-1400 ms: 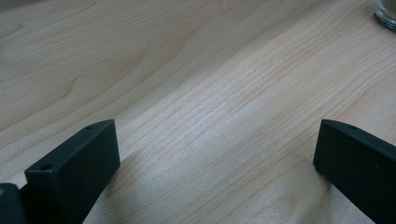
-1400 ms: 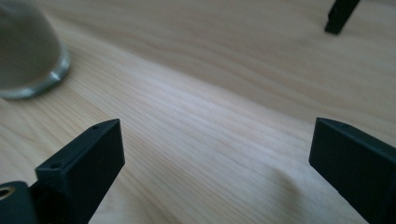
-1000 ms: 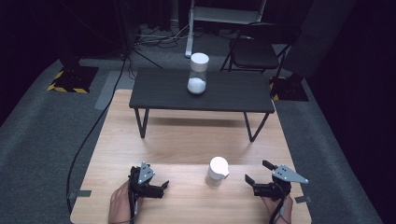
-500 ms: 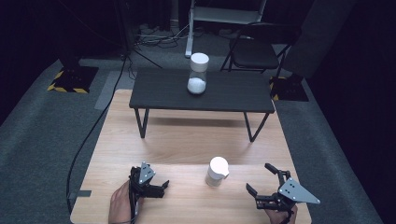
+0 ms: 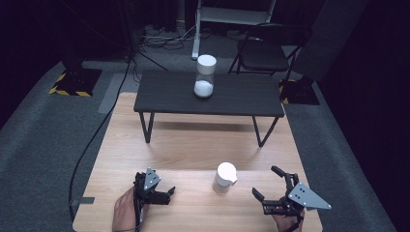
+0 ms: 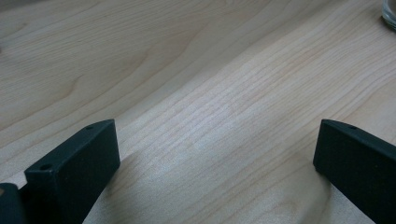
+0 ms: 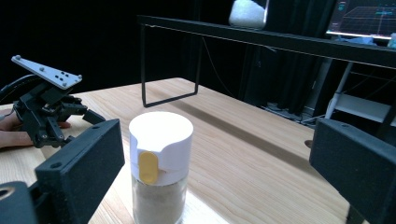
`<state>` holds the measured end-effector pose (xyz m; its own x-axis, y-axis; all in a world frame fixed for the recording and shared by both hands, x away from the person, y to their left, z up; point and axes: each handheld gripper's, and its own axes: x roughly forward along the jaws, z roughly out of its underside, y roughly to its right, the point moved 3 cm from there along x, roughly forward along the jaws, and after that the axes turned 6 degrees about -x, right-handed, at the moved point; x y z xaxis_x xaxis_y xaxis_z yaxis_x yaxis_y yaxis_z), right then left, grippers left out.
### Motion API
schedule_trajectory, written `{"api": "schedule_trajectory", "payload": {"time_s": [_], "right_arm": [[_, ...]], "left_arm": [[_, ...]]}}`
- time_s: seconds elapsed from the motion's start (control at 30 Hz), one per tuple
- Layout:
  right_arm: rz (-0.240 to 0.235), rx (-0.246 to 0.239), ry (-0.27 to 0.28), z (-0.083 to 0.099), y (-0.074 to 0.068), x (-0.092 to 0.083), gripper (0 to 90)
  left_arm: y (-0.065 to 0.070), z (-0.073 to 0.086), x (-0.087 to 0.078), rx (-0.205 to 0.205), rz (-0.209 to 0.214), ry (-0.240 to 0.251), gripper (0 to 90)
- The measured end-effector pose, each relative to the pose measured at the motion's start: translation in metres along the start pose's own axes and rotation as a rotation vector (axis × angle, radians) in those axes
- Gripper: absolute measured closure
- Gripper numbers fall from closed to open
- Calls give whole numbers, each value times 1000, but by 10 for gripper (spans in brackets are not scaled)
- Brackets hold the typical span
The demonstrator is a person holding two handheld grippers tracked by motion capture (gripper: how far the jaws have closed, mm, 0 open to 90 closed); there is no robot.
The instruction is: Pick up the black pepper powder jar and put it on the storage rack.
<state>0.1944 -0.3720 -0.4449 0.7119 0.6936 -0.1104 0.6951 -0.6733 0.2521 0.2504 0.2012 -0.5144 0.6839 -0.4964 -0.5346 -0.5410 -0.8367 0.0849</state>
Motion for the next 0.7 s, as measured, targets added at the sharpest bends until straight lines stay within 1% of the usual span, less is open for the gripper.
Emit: {"api": "schedule_trajectory", "payload": {"time_s": [0.17, 0.23, 0.3, 0.4, 0.53, 0.7], "right_arm": [[-26, 6, -7, -1, 0, 12, 29], [-43, 10, -6, -1, 0, 18, 25], [-55, 9, -12, -2, -1, 25, 21], [-70, 5, -8, -3, -2, 33, 21], [-96, 8, -2, -5, -2, 47, 20], [-141, 12, 2, -8, -3, 67, 20]], "left_arm": [[0, 0, 0, 0, 0, 1, 0], [0, 0, 0, 0, 0, 1, 0], [0, 0, 0, 1, 0, -1, 0], [0, 0, 0, 1, 0, -1, 0], [0, 0, 0, 1, 1, 0, 0], [0, 0, 0, -1, 1, 0, 0]]}}
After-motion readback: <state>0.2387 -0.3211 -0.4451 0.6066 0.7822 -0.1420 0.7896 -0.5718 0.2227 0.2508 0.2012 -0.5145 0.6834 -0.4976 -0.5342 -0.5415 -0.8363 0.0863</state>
